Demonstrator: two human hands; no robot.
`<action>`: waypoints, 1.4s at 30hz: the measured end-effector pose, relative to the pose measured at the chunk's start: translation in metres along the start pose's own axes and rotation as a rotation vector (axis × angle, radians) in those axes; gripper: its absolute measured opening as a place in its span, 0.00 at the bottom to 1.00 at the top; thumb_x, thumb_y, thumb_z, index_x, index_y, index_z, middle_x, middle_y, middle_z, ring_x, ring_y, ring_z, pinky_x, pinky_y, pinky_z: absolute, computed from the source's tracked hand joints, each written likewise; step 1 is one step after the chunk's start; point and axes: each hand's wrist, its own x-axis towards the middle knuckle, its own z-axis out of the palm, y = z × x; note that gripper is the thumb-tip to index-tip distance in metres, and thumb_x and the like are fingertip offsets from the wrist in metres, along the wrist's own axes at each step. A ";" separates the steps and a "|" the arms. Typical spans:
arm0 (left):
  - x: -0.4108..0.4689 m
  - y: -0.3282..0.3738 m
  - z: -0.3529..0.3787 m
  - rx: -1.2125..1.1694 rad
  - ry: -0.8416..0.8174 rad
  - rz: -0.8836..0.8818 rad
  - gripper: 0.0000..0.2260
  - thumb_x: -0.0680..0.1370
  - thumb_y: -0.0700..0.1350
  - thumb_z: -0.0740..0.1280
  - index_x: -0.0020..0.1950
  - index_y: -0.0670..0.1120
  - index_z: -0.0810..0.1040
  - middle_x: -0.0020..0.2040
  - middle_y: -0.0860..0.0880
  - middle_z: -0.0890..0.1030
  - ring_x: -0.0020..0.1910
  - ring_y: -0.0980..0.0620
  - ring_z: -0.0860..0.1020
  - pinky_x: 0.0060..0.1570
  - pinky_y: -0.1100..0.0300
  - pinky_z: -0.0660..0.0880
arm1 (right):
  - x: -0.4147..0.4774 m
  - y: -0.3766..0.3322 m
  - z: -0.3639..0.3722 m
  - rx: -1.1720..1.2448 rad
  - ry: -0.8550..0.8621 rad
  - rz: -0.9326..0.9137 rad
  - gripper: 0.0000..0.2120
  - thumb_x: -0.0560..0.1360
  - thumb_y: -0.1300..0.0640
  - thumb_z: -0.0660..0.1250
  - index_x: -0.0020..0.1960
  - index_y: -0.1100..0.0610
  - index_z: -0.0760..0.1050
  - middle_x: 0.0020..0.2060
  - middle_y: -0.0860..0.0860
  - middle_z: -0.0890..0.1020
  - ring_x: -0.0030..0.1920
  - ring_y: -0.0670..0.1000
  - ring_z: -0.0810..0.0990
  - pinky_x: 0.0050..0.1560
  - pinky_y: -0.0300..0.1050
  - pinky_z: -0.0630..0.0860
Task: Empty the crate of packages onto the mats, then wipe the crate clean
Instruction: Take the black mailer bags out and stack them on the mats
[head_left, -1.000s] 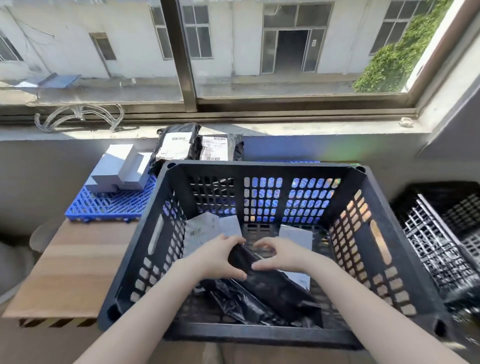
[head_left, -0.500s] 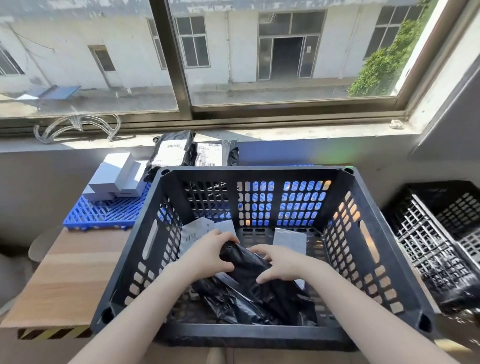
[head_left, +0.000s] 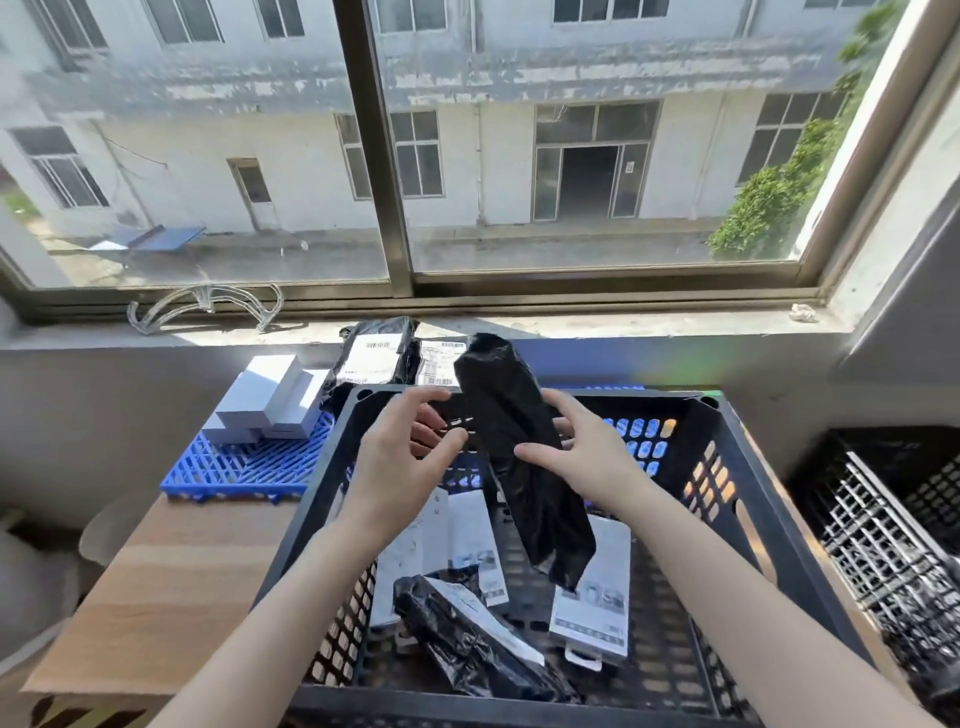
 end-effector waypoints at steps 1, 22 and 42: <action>0.003 0.005 -0.002 -0.045 -0.077 -0.008 0.18 0.76 0.48 0.71 0.62 0.60 0.72 0.50 0.54 0.77 0.46 0.60 0.79 0.44 0.64 0.78 | 0.004 -0.008 0.002 0.006 0.049 -0.028 0.28 0.71 0.51 0.74 0.67 0.41 0.68 0.52 0.39 0.80 0.57 0.46 0.78 0.57 0.48 0.77; 0.167 -0.076 -0.064 -0.469 0.097 -0.254 0.25 0.68 0.47 0.72 0.62 0.61 0.70 0.57 0.54 0.77 0.50 0.66 0.78 0.47 0.68 0.75 | 0.154 -0.096 0.067 0.110 0.100 -0.200 0.24 0.78 0.58 0.64 0.70 0.40 0.66 0.65 0.36 0.73 0.64 0.31 0.69 0.61 0.31 0.66; 0.234 -0.228 0.011 -0.286 -0.292 -0.468 0.26 0.77 0.56 0.67 0.74 0.52 0.68 0.59 0.56 0.71 0.59 0.58 0.71 0.58 0.63 0.67 | 0.286 0.012 0.122 0.088 0.289 0.291 0.30 0.73 0.68 0.66 0.71 0.49 0.65 0.62 0.48 0.78 0.60 0.46 0.76 0.59 0.45 0.74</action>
